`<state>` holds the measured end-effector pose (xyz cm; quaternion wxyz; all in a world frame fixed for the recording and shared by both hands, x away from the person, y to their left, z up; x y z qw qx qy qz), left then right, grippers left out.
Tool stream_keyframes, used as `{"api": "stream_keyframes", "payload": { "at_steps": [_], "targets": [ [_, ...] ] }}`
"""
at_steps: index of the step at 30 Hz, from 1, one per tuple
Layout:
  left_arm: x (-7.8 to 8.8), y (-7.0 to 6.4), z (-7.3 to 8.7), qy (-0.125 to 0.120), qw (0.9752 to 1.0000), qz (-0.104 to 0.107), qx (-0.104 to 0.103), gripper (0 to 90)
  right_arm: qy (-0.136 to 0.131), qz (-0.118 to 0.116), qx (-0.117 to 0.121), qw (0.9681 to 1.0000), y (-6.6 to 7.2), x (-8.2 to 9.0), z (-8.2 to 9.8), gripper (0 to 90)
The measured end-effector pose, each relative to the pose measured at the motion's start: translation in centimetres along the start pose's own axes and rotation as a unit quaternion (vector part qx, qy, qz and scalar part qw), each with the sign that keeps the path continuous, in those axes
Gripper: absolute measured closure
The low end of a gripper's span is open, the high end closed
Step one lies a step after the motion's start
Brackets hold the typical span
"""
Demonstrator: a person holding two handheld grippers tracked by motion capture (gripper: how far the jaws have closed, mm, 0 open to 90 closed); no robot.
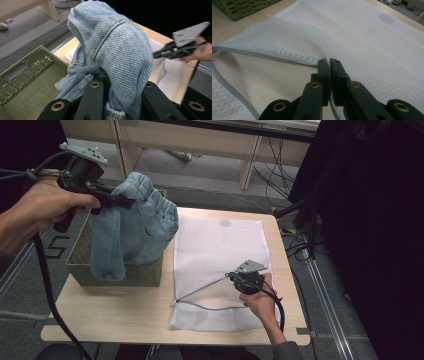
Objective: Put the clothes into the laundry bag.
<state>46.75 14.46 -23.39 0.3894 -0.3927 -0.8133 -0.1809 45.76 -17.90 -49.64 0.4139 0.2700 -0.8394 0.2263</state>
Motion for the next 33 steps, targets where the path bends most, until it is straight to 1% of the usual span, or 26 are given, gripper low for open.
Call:
{"api": "stream_keyframes", "payload": {
  "at_steps": [1, 4, 8, 9, 12, 13, 14, 15, 16, 17, 18, 19, 20, 21, 22, 23, 24, 25, 26, 27, 28, 29, 30, 31, 32, 33],
  "targets": [
    [0.3, -0.4, -0.3, -0.003, 1.0000, 0.000, -0.005, 79.7, 0.000, 0.001, 0.001, 1.0000, 0.0, 0.0, 0.0, 88.1],
    [1.2, -2.1, -1.2, -0.024, 0.9995, 0.016, -0.010, 79.8, 0.000, 0.000, 0.000, 1.0000, 0.0, 0.0, 0.0, 88.1],
    [2.0, -4.9, -2.1, -0.033, 0.9978, 0.040, -0.042, 79.7, -0.002, 0.004, 0.002, 1.0000, -0.1, 0.0, 0.0, 88.1],
    [2.1, -5.3, -2.4, -0.038, 0.9976, 0.041, -0.040, 79.6, 0.001, 0.002, 0.003, 1.0000, -0.1, 0.1, 0.0, 88.1],
    [1.9, -6.9, -2.8, -0.034, 0.9967, 0.051, -0.053, 79.7, 0.002, 0.002, 0.002, 1.0000, -0.1, 0.1, 0.0, 88.1],
    [1.9, -7.6, -2.9, -0.032, 0.9959, 0.054, -0.065, 79.7, 0.001, 0.003, 0.005, 1.0000, -0.1, 0.1, 0.0, 88.1],
    [1.8, -8.3, -3.1, -0.036, 0.9952, 0.060, -0.068, 79.7, 0.003, 0.000, 0.003, 1.0000, -0.1, 0.1, 0.1, 88.1],
    [1.8, -8.7, -3.4, -0.042, 0.9943, 0.060, -0.077, 79.8, 0.003, -0.001, 0.003, 1.0000, -0.1, 0.1, 0.1, 88.1],
    [1.8, -9.2, -3.5, -0.040, 0.9940, 0.058, -0.084, 79.9, 0.004, -0.002, 0.004, 1.0000, -0.1, 0.0, 0.1, 88.2],
    [1.9, -10.0, -3.6, -0.035, 0.9933, 0.072, -0.083, 79.8, -0.002, 0.004, 0.003, 1.0000, -0.1, 0.0, 0.0, 88.1],
    [2.0, -10.4, -3.8, -0.039, 0.9929, 0.072, -0.086, 79.8, -0.001, 0.003, 0.003, 1.0000, -0.1, 0.0, 0.0, 88.1],
    [2.2, -10.9, -4.0, -0.042, 0.9918, 0.075, -0.094, 79.8, -0.002, 0.001, 0.000, 1.0000, 0.0, 0.0, 0.0, 88.2],
    [2.4, -11.4, -4.2, -0.044, 0.9906, 0.081, -0.101, 79.8, 0.002, -0.001, 0.004, 1.0000, -0.1, 0.1, 0.1, 88.2],
    [2.6, -11.7, -4.5, -0.050, 0.9906, 0.080, -0.099, 79.8, -0.005, 0.000, -0.001, 1.0000, -0.1, 0.0, 0.0, 88.2],
    [2.7, -12.0, -4.7, -0.048, 0.9898, 0.081, -0.107, 79.8, -0.009, -0.002, -0.004, 1.0000, -0.2, 0.0, -0.1, 88.2],
    [2.7, -12.2, -4.8, -0.047, 0.9895, 0.082, -0.109, 79.8, -0.001, -0.012, -0.008, 0.9999, 0.0, 0.1, 0.1, 88.2],
    [2.6, -12.3, -4.9, -0.049, 0.9899, 0.080, -0.107, 79.8, -0.011, -0.003, 0.008, 0.9999, -0.5, 0.0, -0.1, 88.2],
    [2.4, -12.5, -4.9, -0.046, 0.9893, 0.084, -0.110, 79.8, -0.005, -0.013, -0.007, 0.9999, -0.1, 0.0, 0.1, 88.2],
    [2.2, -12.7, -5.0, -0.047, 0.9889, 0.091, -0.108, 79.7, -0.003, -0.015, 0.001, 0.9999, -0.2, 0.1, 0.1, 88.2],
    [2.2, -12.7, -5.0, -0.047, 0.9889, 0.091, -0.108, 79.7, -0.003, -0.015, 0.001, 0.9999, -0.2, 0.1, 0.1, 88.2],
    [1.7, -13.3, -5.0, -0.048, 0.9871, 0.106, -0.110, 79.7, -0.014, -0.008, 0.002, 0.9999, -0.4, 0.1, -0.1, 88.2],
    [1.6, -13.4, -5.0, -0.049, 0.9867, 0.108, -0.111, 79.6, -0.011, -0.014, -0.016, 0.9997, -0.1, 0.2, 0.0, 88.2],
    [1.6, -13.4, -5.0, -0.049, 0.9867, 0.108, -0.111, 79.6, -0.011, -0.014, -0.016, 0.9997, -0.1, 0.2, 0.0, 88.2],
    [1.0, -13.6, -4.9, -0.045, 0.9859, 0.114, -0.114, 79.5, -0.008, -0.014, -0.008, 0.9998, -0.3, 0.2, 0.0, 88.2],
    [0.8, -13.6, -4.8, -0.045, 0.9860, 0.117, -0.110, 79.5, -0.008, -0.014, -0.008, 0.9998, -0.3, 0.2, 0.0, 88.2],
    [0.5, -13.7, -4.7, -0.043, 0.9858, 0.120, -0.110, 79.5, -0.010, -0.017, -0.018, 0.9996, -0.2, 0.2, 0.0, 88.2]
  ]
}}
Point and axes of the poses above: each handheld gripper's, and its own axes: x roughly backward along the jaws, z roughly out of its underside, y roughly to its left, the point moved 9 cm from there along -x, roughly forward along the jaws, and after that the axes turned 14 degrees about y, right-handed, at the moved point
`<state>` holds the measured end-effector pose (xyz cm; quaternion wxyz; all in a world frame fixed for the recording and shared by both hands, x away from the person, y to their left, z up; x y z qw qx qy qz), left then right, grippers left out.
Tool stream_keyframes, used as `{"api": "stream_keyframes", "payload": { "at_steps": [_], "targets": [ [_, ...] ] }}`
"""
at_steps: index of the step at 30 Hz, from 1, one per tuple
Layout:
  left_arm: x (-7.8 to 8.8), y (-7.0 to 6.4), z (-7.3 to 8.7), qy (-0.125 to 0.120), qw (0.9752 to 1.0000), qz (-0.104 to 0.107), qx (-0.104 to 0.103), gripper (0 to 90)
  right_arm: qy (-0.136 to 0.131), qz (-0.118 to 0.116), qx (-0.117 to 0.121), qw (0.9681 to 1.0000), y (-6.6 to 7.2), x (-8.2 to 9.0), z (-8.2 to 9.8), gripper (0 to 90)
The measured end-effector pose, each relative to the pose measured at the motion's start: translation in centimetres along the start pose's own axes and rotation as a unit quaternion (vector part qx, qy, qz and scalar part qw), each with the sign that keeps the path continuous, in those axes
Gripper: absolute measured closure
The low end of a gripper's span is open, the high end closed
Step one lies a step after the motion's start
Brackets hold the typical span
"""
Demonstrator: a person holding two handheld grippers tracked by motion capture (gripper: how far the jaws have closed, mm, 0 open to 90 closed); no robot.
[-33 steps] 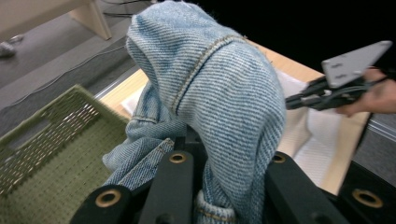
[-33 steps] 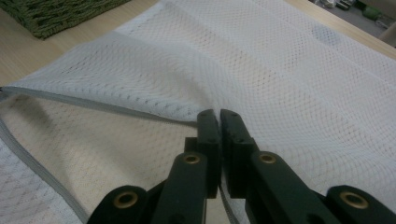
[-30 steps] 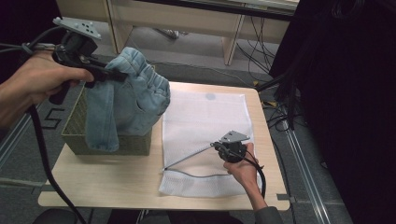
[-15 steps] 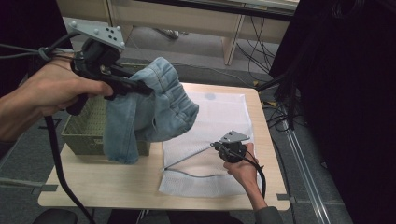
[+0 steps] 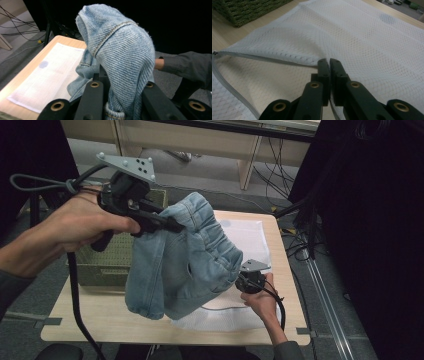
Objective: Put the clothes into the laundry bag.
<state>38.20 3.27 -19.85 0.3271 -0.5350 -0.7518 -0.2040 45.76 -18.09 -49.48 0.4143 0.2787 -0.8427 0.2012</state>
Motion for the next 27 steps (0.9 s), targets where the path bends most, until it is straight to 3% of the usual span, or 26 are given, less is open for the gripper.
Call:
{"api": "stream_keyframes", "payload": {
  "at_steps": [8, 10, 11, 13, 14, 15, 16, 17, 18, 19, 20, 22, 23, 25, 26, 27],
  "targets": [
    [-3.7, 0.6, 2.1, 0.028, 0.9996, 0.008, 0.001, 79.2, -0.007, 0.003, 0.007, 0.9999, -0.3, 0.1, -0.1, 88.2],
    [-5.2, 0.8, 3.3, 0.045, 0.9989, -0.010, -0.013, 79.1, -0.015, 0.009, 0.013, 0.9998, -0.5, 0.1, -0.3, 88.2],
    [-6.1, 0.6, 4.0, 0.054, 0.9981, -0.008, -0.026, 79.1, -0.015, 0.008, 0.013, 0.9998, -0.5, 0.1, -0.3, 88.3],
    [-8.2, 0.1, 5.9, 0.078, 0.9964, -0.004, -0.033, 78.9, -0.011, 0.006, 0.017, 0.9998, -0.4, 0.1, -0.2, 88.3],
    [-8.2, 0.1, 5.9, 0.078, 0.9964, -0.004, -0.033, 78.7, -0.011, 0.006, 0.017, 0.9998, -0.4, 0.1, -0.2, 88.3],
    [-10.6, -0.4, 8.1, 0.113, 0.9917, -0.012, -0.059, 78.5, -0.007, 0.005, 0.018, 0.9998, -0.3, 0.0, -0.2, 88.3],
    [-10.6, -0.4, 8.1, 0.113, 0.9917, -0.012, -0.059, 78.3, -0.009, 0.006, 0.018, 0.9998, -0.2, 0.0, -0.2, 88.3],
    [-12.5, -0.9, 9.8, 0.130, 0.9892, -0.003, -0.068, 78.2, -0.009, 0.008, 0.016, 0.9998, -0.1, -0.1, -0.3, 88.4],
    [-13.7, -1.1, 10.7, 0.143, 0.9865, -0.018, -0.077, 78.0, -0.008, 0.008, 0.020, 0.9997, -0.1, -0.1, -0.2, 88.4],
    [-14.9, -1.1, 11.8, 0.164, 0.9807, -0.038, -0.100, 77.7, -0.003, 0.005, 0.022, 0.9997, 0.0, 0.0, -0.2, 88.4],
    [-16.2, -1.3, 12.6, 0.178, 0.9775, -0.039, -0.106, 77.3, -0.003, 0.007, 0.019, 0.9998, 0.1, 0.0, -0.2, 88.4],
    [-18.7, -1.5, 13.6, 0.178, 0.9793, -0.028, -0.091, 77.2, 0.006, 0.004, 0.020, 0.9998, 0.3, 0.0, -0.1, 88.5],
    [-20.0, -1.2, 13.9, 0.182, 0.9780, -0.036, -0.095, 77.1, -0.006, 0.015, 0.030, 0.9994, 0.0, -0.1, -0.4, 88.5],
    [-21.0, -1.0, 13.8, 0.178, 0.9790, -0.044, -0.089, 76.8, -0.006, 0.013, 0.033, 0.9993, 0.4, 0.1, -0.5, 88.5],
    [-22.7, -1.0, 13.5, 0.164, 0.9833, -0.033, -0.072, 76.8, -0.006, 0.016, 0.036, 0.9992, 0.4, 0.2, -0.6, 88.5],
    [-23.4, -0.9, 13.4, 0.166, 0.9829, -0.026, -0.076, 76.6, -0.007, 0.015, 0.037, 0.9992, 0.6, 0.3, -0.7, 88.5]
  ]
}}
Point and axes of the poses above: each handheld gripper's, and its own axes: x roughly backward along the jaws, z roughly out of its underside, y roughly to its left, the point moved 9 cm from there along -x, roughly forward along the jaws, and after that the axes turned 14 degrees about y, right-handed, at the moved point
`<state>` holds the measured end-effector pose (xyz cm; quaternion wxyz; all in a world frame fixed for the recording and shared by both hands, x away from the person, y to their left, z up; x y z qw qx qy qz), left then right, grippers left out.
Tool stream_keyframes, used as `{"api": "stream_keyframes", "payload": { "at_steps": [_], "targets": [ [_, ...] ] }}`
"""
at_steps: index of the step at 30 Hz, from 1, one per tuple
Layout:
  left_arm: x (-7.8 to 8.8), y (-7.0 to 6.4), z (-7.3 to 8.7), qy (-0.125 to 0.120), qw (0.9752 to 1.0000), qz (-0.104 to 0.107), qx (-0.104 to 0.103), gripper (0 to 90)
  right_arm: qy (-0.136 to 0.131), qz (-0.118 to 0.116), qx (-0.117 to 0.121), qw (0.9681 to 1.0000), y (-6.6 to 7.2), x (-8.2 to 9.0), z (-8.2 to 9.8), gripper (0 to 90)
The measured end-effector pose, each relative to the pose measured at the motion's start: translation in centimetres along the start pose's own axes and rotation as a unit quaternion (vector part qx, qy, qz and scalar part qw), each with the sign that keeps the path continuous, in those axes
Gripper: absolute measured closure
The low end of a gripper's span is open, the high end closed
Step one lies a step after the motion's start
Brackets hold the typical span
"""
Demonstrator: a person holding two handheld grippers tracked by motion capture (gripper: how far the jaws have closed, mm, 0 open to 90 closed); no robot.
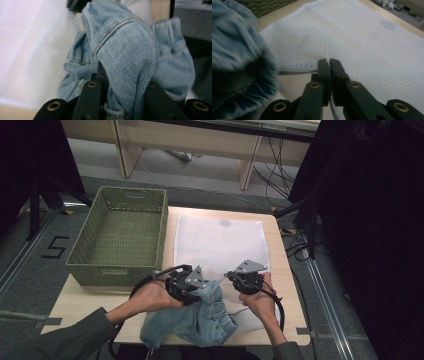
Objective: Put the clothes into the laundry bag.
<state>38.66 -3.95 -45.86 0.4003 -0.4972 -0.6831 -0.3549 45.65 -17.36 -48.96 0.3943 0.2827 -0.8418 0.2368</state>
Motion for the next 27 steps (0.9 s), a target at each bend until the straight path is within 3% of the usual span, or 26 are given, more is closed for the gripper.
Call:
{"api": "stream_keyframes", "payload": {
  "at_steps": [2, 3, 4, 5, 6, 7, 9, 10, 11, 12, 14, 15, 16, 17, 18, 19, 20, 21, 22, 23, 24, 27],
  "targets": [
    [-1.7, -0.1, -0.8, -0.007, 0.9999, 0.006, 0.013, 76.1, 0.000, -0.002, 0.000, 1.0000, 0.3, 0.2, -0.2, 88.5],
    [-1.7, -0.1, -0.8, -0.007, 0.9999, 0.006, 0.013, 75.6, 0.000, -0.002, 0.000, 1.0000, 0.3, 0.2, -0.2, 88.5],
    [-4.0, 0.2, -0.6, 0.022, 0.9997, 0.000, 0.003, 74.5, -0.001, 0.001, 0.016, 0.9999, 0.4, 0.1, -0.3, 88.5],
    [-4.0, 0.2, -0.6, 0.022, 0.9997, 0.000, 0.003, 73.8, 0.001, 0.000, 0.016, 0.9999, 0.5, 0.1, -0.2, 88.5],
    [-6.5, 0.7, 0.1, 0.055, 0.9985, -0.009, -0.002, 72.8, 0.006, 0.001, 0.015, 0.9999, 0.6, 0.1, -0.1, 88.5],
    [-7.6, 0.8, 0.5, 0.071, 0.9974, -0.010, -0.003, 72.1, 0.004, 0.002, 0.020, 0.9998, 0.6, 0.0, -0.1, 88.5],
    [-9.7, 0.8, 1.0, 0.079, 0.9966, -0.017, 0.016, 70.0, 0.005, 0.003, 0.027, 0.9996, 0.8, -0.1, -0.1, 88.6],
    [-9.7, 0.8, 1.0, 0.079, 0.9966, -0.017, 0.016, 68.6, 0.005, 0.003, 0.027, 0.9996, 0.8, -0.1, -0.1, 88.6],
    [-10.2, 1.1, 0.8, 0.066, 0.9973, -0.006, 0.030, 67.1, 0.016, -0.001, 0.029, 0.9994, 1.4, -0.2, 0.1, 88.6],
    [-10.0, 1.2, 0.7, 0.059, 0.9976, -0.003, 0.036, 65.7, 0.016, 0.000, 0.037, 0.9992, 1.4, -0.2, 0.1, 88.5],
    [-9.1, 1.1, 0.6, 0.046, 0.9979, 0.010, 0.044, 57.9, 0.015, -0.003, 0.028, 0.9995, 1.7, -0.1, 0.0, 88.5],
    [-8.5, 0.6, 0.2, 0.019, 0.9978, 0.018, 0.060, 52.4, 0.003, 0.006, 0.037, 0.9993, 1.4, -0.2, -0.3, 88.5],
    [-7.7, 0.7, 0.2, 0.018, 0.9984, 0.016, 0.050, 45.9, 0.009, -0.003, 0.032, 0.9994, 1.7, 0.0, -0.1, 88.5],
    [-6.8, 0.6, 0.0, 0.009, 0.9987, 0.019, 0.048, 40.1, 0.005, 0.002, 0.040, 0.9992, 1.4, -0.1, -0.2, 88.5],
    [-5.8, 0.5, -0.3, -0.007, 0.9982, 0.027, 0.054, 35.4, 0.003, 0.004, 0.040, 0.9992, 1.3, -0.1, -0.3, 88.5],
    [-5.8, 0.5, -0.3, -0.007, 0.9982, 0.027, 0.054, 32.1, 0.004, 0.002, 0.038, 0.9993, 1.3, -0.1, -0.2, 88.5],
    [-3.9, 0.4, -1.0, -0.042, 0.9959, 0.045, 0.067, 29.1, 0.012, -0.004, 0.031, 0.9994, 1.5, -0.1, 0.0, 88.5],
    [-2.7, 0.6, -1.3, -0.057, 0.9945, 0.048, 0.075, 27.9, 0.014, -0.005, 0.024, 0.9996, 1.5, 0.0, 0.0, 88.5],
    [-2.7, 0.6, -1.3, -0.057, 0.9945, 0.048, 0.075, 27.5, 0.014, -0.005, 0.024, 0.9996, 1.5, 0.0, 0.0, 88.5],
    [-1.9, 1.1, -1.4, -0.064, 0.9946, 0.040, 0.071, 27.5, 0.012, -0.003, 0.023, 0.9997, 1.5, 0.0, 0.0, 88.5],
    [-1.0, 2.4, -1.4, -0.065, 0.9941, 0.025, 0.084, 28.0, 0.009, -0.002, 0.019, 0.9998, 1.5, 0.0, -0.1, 88.6],
    [-1.4, 5.1, -0.8, -0.054, 0.9911, 0.031, 0.117, 34.0, 0.008, -0.003, 0.022, 0.9997, 1.5, 0.0, -0.1, 88.5]
  ]
}}
Point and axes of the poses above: each handheld gripper's, and its own axes: x roughly backward along the jaws, z roughly out of its underside, y roughly to its left, the point moved 9 cm from there along -x, roughly forward along the jaws, and after that the axes turned 14 degrees about y, right-handed, at the moved point
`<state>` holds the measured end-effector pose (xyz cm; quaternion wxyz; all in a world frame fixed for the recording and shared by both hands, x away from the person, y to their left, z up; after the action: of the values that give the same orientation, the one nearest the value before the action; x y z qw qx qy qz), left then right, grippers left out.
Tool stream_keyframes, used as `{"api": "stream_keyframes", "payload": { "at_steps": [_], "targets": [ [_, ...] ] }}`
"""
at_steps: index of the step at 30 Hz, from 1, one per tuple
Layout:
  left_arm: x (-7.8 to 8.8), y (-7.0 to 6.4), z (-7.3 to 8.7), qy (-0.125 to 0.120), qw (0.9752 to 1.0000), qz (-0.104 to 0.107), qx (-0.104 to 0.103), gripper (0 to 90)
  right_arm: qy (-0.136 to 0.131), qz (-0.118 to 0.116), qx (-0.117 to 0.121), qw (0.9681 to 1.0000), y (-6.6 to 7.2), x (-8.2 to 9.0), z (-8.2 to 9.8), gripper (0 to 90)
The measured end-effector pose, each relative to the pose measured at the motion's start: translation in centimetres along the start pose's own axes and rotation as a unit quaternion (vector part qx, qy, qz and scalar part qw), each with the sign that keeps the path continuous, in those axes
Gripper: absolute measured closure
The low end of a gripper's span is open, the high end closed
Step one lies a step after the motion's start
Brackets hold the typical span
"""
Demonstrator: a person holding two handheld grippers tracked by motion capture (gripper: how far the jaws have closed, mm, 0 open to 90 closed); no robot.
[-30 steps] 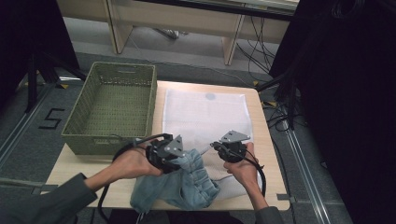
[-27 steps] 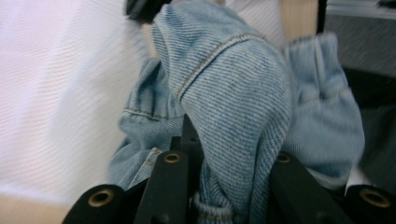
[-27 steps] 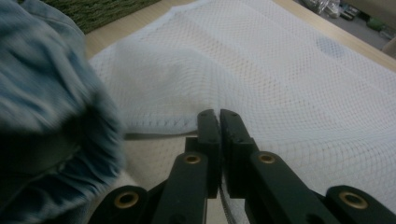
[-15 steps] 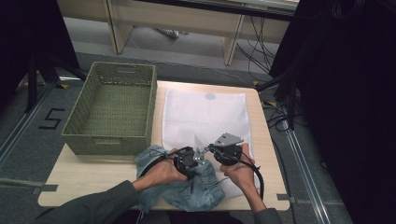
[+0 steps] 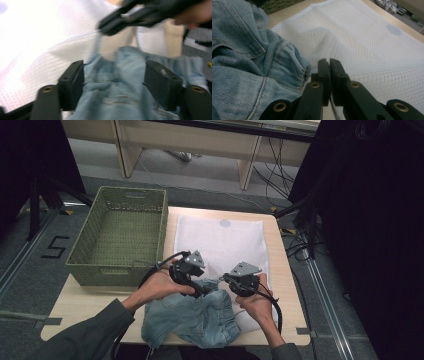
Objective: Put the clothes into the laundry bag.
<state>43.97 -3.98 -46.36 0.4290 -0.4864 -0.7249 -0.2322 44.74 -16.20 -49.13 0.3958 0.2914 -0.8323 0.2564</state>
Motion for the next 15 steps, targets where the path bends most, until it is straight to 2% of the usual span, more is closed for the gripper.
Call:
{"api": "stream_keyframes", "payload": {
  "at_steps": [2, 4, 6, 8, 9, 10, 11, 12, 13, 15],
  "targets": [
    [-1.0, 1.4, 0.5, 0.022, 0.9997, -0.004, 0.008, 43.7, -0.001, 0.000, 0.005, 1.0000, -0.1, 0.0, -0.1, 88.5],
    [-2.8, 2.1, 1.2, 0.050, 0.9985, 0.013, 0.018, 48.0, -0.001, 0.000, -0.002, 1.0000, -0.1, -0.1, -0.1, 88.6],
    [-4.6, 2.4, 1.8, 0.070, 0.9970, 0.019, 0.027, 51.9, 0.002, 0.000, 0.007, 1.0000, -0.1, -0.1, 0.0, 88.5],
    [-5.5, 1.9, 1.8, 0.056, 0.9975, 0.033, 0.028, 66.9, 0.005, 0.001, -0.001, 1.0000, 0.0, -0.2, 0.0, 88.5],
    [-5.5, 1.5, 1.7, 0.057, 0.9979, 0.028, 0.016, 72.1, 0.007, -0.001, 0.003, 1.0000, 0.1, -0.2, 0.1, 88.5],
    [-5.3, 0.8, 1.6, 0.055, 0.9980, 0.033, 0.002, 76.3, 0.001, 0.004, 0.009, 0.9999, -0.1, -0.3, 0.0, 88.5],
    [-5.0, 0.0, 1.5, 0.051, 0.9978, 0.041, -0.009, 77.0, 0.001, 0.006, 0.006, 1.0000, -0.1, -0.3, 0.0, 88.5],
    [-4.8, -0.7, 1.2, 0.045, 0.9981, 0.040, -0.018, 77.4, 0.002, 0.002, 0.001, 1.0000, 0.0, -0.2, 0.0, 88.5],
    [-4.7, -1.2, 1.0, 0.042, 0.9980, 0.040, -0.026, 78.3, -0.003, 0.006, 0.011, 0.9999, -0.2, -0.1, -0.2, 88.6],
    [-5.1, -1.8, 1.0, 0.050, 0.9977, 0.038, -0.026, 78.7, -0.006, 0.002, 0.007, 1.0000, -0.2, 0.1, -0.4, 88.6]
  ]
}}
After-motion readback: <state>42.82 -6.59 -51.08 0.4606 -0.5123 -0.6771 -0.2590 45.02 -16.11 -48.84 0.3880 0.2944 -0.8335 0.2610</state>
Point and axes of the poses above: each handheld gripper's, and its own axes: x roughly backward along the jaws, z roughly out of its underside, y roughly to its left, the point moved 9 cm from there along -x, roughly forward along the jaws, and after that the axes turned 14 degrees about y, right-handed, at the moved point
